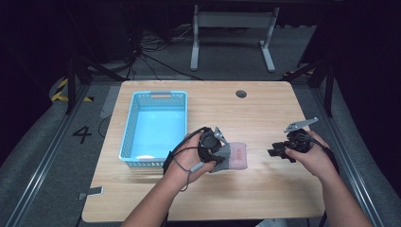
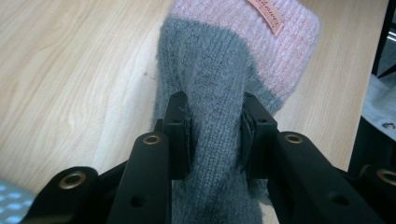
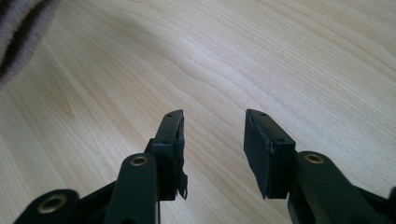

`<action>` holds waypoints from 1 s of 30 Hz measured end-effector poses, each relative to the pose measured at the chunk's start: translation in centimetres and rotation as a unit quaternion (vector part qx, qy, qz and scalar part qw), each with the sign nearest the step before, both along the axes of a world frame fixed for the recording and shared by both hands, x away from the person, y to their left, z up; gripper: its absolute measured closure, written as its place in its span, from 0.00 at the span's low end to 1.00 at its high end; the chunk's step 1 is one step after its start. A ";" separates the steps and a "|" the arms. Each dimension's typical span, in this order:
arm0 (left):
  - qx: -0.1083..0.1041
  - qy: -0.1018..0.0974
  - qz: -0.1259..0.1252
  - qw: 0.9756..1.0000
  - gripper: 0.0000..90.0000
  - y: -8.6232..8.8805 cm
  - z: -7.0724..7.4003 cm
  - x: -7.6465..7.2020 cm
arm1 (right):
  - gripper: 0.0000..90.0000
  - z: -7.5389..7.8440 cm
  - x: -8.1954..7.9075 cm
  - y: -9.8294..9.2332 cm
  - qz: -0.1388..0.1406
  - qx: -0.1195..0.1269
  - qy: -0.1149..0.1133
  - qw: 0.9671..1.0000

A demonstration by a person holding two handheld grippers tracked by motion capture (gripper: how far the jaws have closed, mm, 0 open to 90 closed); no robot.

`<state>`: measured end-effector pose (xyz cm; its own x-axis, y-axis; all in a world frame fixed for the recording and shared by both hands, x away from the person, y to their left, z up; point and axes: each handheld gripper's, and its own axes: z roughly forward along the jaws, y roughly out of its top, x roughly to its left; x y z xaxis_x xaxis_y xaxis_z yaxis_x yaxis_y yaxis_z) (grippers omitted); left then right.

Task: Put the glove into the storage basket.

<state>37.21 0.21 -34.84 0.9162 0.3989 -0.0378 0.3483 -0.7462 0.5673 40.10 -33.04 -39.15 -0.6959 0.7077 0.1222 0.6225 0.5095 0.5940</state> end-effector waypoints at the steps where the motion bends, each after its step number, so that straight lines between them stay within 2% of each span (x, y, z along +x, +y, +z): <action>1: -0.002 -0.001 0.000 1.000 0.76 0.2 0.1 0.1 | 0.66 0.0 0.1 0.0 -0.002 0.001 -0.002 1.000; 10: -0.008 -0.007 0.005 1.000 0.76 1.6 1.3 0.9 | 0.66 -0.1 0.4 0.3 -0.001 0.002 0.000 1.000; 15: 0.003 -0.020 0.008 1.000 0.76 2.5 2.2 1.4 | 0.66 -0.3 0.5 0.0 -0.008 -0.001 0.001 1.000; 20: 0.002 -0.026 0.006 1.000 0.76 3.1 3.0 2.0 | 0.66 -0.4 0.6 0.0 -0.009 0.000 0.004 1.000; 30: 0.002 -0.034 0.024 0.999 0.76 5.9 3.7 4.1 | 0.65 -0.7 0.4 -0.1 -0.013 -0.001 0.008 1.000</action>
